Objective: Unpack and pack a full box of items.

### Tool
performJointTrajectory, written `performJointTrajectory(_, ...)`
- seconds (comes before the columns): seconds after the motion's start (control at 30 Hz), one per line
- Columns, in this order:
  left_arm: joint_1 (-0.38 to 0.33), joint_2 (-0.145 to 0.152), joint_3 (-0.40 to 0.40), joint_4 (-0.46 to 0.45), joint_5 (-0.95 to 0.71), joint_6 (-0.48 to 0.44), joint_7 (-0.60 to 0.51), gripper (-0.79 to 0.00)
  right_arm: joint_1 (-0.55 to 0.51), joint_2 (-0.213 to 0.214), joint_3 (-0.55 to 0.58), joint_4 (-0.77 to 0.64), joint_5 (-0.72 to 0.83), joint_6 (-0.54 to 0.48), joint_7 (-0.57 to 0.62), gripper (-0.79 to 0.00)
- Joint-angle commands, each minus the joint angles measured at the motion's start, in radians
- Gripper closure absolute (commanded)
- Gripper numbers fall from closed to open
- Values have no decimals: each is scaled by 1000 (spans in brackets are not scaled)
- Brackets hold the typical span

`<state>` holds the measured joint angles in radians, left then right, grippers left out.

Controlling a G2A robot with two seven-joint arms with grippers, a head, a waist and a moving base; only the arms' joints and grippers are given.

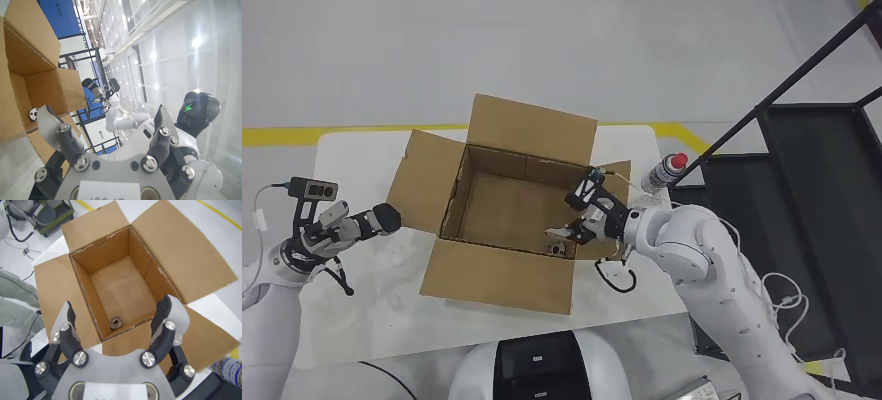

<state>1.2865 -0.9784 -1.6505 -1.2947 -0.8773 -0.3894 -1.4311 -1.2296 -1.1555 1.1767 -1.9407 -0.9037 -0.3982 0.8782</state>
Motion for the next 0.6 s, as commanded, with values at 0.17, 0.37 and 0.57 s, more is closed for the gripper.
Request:
performJointTrajectory(0.17, 0, 0, 0, 0, 0, 0, 0, -785, 321, -68, -320, 262, -55, 60, 172, -785)
performJointTrajectory(0.37, 0, 0, 0, 0, 0, 0, 0, -785, 459, -115, -443, 420, -81, 144, 295, -785)
performJointTrajectory(0.57, 0, 0, 0, 0, 0, 0, 0, -785, 507, -139, -503, 502, -68, 142, 415, -785)
